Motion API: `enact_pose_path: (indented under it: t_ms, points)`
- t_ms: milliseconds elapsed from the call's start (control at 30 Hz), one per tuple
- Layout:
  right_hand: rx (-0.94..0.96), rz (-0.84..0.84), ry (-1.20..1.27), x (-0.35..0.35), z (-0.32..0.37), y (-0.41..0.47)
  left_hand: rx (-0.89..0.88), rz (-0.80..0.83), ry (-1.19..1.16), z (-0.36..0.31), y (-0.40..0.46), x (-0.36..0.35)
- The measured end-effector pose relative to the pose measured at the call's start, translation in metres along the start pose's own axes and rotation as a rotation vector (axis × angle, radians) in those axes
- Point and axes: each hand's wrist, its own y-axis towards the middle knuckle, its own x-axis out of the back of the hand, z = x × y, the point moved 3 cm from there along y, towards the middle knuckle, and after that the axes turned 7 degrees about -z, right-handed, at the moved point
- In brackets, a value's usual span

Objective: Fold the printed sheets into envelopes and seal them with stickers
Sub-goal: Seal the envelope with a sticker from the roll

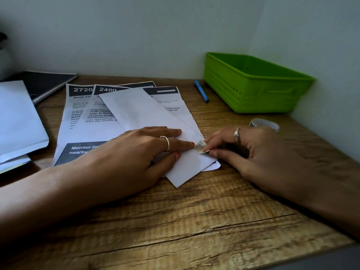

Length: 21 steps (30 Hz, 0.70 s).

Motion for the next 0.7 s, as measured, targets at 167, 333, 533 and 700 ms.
enact_pose_path:
  t_ms: [167, 333, 533, 700]
  points:
    - [-0.029, -0.021, 0.028, 0.0, -0.001, 0.005, 0.0, 0.008, -0.001, -0.001, 0.0, 0.001]
    - [0.033, 0.029, -0.007, 0.001, -0.002, 0.006, 0.004, 0.009, 0.009, -0.001, 0.0, 0.001]
    - [0.161, 0.106, -0.068, 0.005, -0.005, 0.007, -0.006, 0.01, 0.021, -0.001, 0.0, 0.001]
    - [0.176, 0.176, -0.146, 0.01, -0.013, -0.004, 0.001, 0.006, 0.063, -0.005, 0.0, 0.003]
